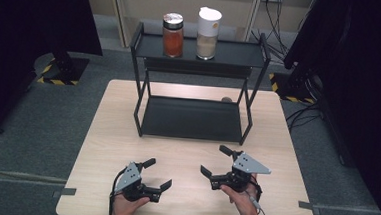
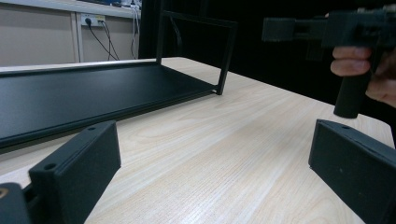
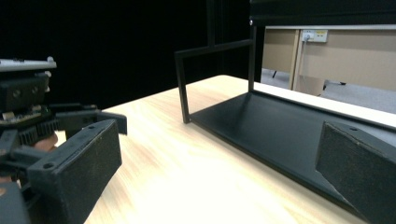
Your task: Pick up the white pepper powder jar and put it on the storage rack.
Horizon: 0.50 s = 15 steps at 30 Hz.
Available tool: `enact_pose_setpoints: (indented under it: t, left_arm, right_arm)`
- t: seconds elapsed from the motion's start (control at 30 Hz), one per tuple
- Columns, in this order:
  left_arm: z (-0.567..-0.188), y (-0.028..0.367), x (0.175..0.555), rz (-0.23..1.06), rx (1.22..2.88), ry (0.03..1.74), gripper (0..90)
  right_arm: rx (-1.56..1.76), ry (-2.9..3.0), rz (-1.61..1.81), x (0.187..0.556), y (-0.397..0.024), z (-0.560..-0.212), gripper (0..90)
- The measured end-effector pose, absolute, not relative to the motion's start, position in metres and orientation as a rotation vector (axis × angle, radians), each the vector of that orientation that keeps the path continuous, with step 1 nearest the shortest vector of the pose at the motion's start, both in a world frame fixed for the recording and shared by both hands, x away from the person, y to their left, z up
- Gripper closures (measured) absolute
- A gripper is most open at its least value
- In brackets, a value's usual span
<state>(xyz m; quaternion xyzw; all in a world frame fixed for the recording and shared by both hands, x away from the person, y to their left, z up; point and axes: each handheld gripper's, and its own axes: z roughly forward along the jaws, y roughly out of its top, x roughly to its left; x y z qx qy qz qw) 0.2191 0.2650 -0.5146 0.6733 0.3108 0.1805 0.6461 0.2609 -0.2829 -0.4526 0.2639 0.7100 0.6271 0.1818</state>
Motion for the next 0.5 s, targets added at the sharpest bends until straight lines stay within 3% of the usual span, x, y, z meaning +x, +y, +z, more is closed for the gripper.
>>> enact_pose_setpoints:
  t: [0.5]
  left_arm:
    - [-0.514, 0.264, 0.219, 0.410, 1.534, 0.701, 1.5]
  right_arm:
    - [0.751, 2.011, 1.779, 0.258, -0.283, -0.469, 0.8]
